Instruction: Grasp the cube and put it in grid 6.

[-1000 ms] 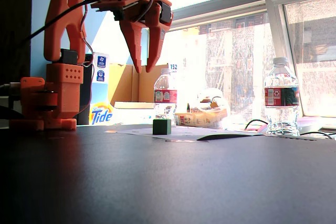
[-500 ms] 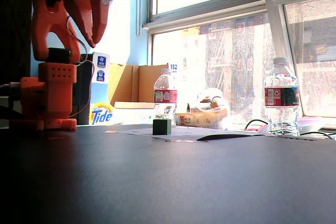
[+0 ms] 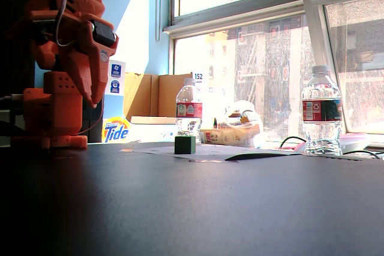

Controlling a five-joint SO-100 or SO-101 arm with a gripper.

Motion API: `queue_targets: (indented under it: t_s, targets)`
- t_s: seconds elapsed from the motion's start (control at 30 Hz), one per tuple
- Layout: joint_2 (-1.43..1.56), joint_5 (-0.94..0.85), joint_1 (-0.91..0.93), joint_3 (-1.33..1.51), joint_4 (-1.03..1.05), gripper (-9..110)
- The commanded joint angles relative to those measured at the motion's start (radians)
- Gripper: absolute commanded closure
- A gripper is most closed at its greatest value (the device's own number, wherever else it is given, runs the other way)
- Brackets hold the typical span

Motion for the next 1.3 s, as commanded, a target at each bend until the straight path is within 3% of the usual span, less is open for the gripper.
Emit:
queue_targets:
  t_s: [0.0,0.43,0.87,1.27]
  targets:
    - [0.044,0.011,0.000,0.071,-0.041,101]
    - [0.287,0.057,-0.011,0.330,-0.041,101]
    - [0.314,0.057,0.000,0.408,-0.066,101]
    - [0.606,0.055,-0.005,0.491,0.066,101]
